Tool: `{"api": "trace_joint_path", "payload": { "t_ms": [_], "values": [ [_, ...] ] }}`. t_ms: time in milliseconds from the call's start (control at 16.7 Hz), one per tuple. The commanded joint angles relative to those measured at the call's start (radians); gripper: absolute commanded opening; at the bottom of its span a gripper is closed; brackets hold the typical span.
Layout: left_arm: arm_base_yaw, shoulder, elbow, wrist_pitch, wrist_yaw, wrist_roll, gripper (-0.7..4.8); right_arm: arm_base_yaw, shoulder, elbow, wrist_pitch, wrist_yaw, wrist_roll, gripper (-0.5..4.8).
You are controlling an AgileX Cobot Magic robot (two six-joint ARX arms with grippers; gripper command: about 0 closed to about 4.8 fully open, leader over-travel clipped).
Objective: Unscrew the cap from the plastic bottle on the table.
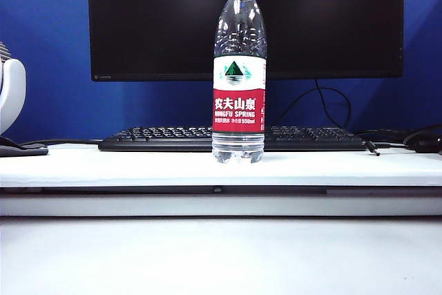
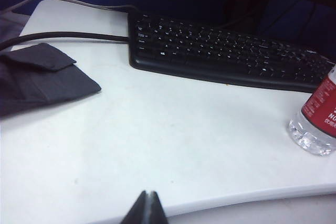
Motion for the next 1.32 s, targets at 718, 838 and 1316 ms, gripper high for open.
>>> {"api": "trace_joint_path", "payload": {
  "t_ms": [718,838,1316],
  "values": [
    [0.154,-0.002,-0.108,0.304,-0.110,0.105,-0.05,0.001,-0.002,0.001,0.010,0.003,0.005,-0.01],
    [0.192,-0.002,-0.108,0.302,-0.109,0.105,-0.05,0.001,-0.002,0.001,0.010,0.002,0.005,-0.01],
    [0.209,-0.002,-0.108,0.262,-0.106,0.107,-0.05,0.001,-0.002,0.001,0.010,0.003,0.005,-0.01]
  ]
}}
